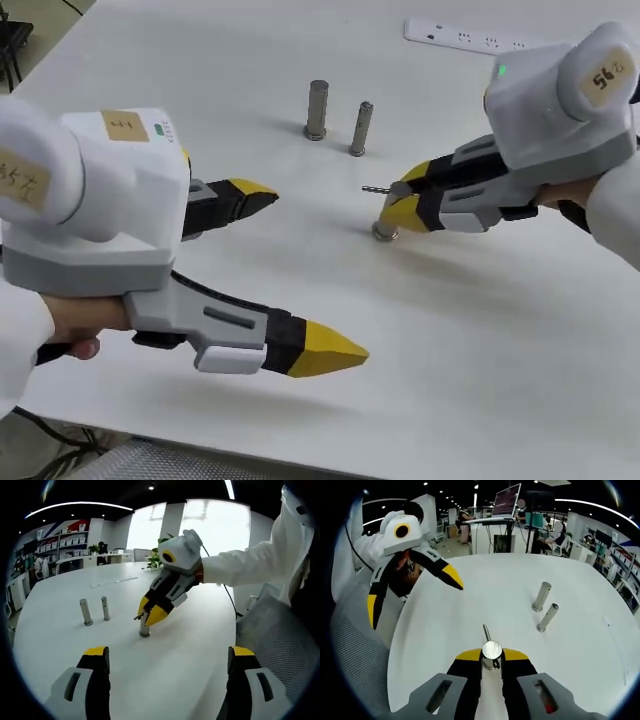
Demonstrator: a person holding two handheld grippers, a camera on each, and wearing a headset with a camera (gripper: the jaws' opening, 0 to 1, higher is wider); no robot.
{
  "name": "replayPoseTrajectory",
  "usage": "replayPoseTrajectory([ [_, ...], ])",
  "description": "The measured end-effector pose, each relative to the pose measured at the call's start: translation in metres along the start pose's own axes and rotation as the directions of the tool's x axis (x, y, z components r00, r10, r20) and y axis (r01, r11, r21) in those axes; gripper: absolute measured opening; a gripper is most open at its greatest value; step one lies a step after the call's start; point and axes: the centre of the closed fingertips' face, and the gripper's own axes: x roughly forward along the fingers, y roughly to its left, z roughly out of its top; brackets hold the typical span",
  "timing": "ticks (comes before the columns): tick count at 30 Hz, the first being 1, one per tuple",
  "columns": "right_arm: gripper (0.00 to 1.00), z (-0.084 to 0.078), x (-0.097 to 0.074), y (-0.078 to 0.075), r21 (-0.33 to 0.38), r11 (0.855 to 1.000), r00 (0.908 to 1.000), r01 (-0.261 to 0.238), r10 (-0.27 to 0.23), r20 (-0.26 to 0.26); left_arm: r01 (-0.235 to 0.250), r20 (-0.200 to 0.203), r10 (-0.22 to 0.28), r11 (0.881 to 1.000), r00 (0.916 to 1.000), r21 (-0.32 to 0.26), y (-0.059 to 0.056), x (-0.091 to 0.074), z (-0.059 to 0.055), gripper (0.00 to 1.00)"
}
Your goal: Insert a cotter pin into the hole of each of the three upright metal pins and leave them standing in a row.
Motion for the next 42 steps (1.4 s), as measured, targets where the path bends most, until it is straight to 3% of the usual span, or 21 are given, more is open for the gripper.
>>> replayPoseTrajectory([
  [3, 0.13, 0.004, 0.0, -0.002, 0.028, 0.999, 0.9995, 0.016, -0.016, 0.028, -0.026, 0.0, 0.026, 1.0, 0.9997, 0.0, 0.006, -0.001, 0.002, 0.98],
  [8, 0.24, 0.005, -0.006, 0.003, 0.053, 0.999, 0.9994, 0.011, -0.012, 0.033, -0.04, -0.006, 0.04, 0.999, 0.9992, 0.005, 0.009, -0.004, 0.005, 0.98],
  [13, 0.34, 0.009, -0.026, 0.012, 0.086, 0.996, 0.9959, 0.038, -0.045, 0.078, -0.054, 0.002, 0.054, 0.999, 0.9985, -0.003, 0.01, -0.007, 0.009, 0.98],
  [18, 0.47, 0.016, -0.056, 0.018, 0.198, 0.978, 0.9756, 0.072, -0.11, 0.19, -0.067, -0.008, 0.067, 0.998, 0.9978, -0.017, 0.01, -0.008, 0.007, 0.98],
  [31, 0.6, -0.02, -0.119, 0.026, 0.334, 0.93, 0.9423, 0.153, -0.239, 0.235, -0.099, 0.034, 0.102, 0.993, 0.9942, -0.069, 0.011, -0.014, 0.017, 0.97],
  [37, 0.65, -0.04, -0.136, 0.034, 0.375, 0.91, 0.9338, 0.18, -0.277, 0.226, -0.112, 0.048, 0.117, 0.99, 0.992, -0.089, 0.013, -0.019, 0.02, 0.97],
  [39, 0.68, -0.042, -0.141, 0.035, 0.422, 0.892, 0.9199, 0.161, -0.291, 0.263, -0.116, 0.049, 0.121, 0.989, 0.9914, -0.093, 0.013, -0.021, 0.02, 0.97],
  [42, 0.72, -0.051, -0.148, 0.037, 0.428, 0.887, 0.9168, 0.172, -0.303, 0.26, -0.124, 0.046, 0.129, 0.988, 0.9906, -0.093, 0.013, -0.024, 0.019, 0.97],
])
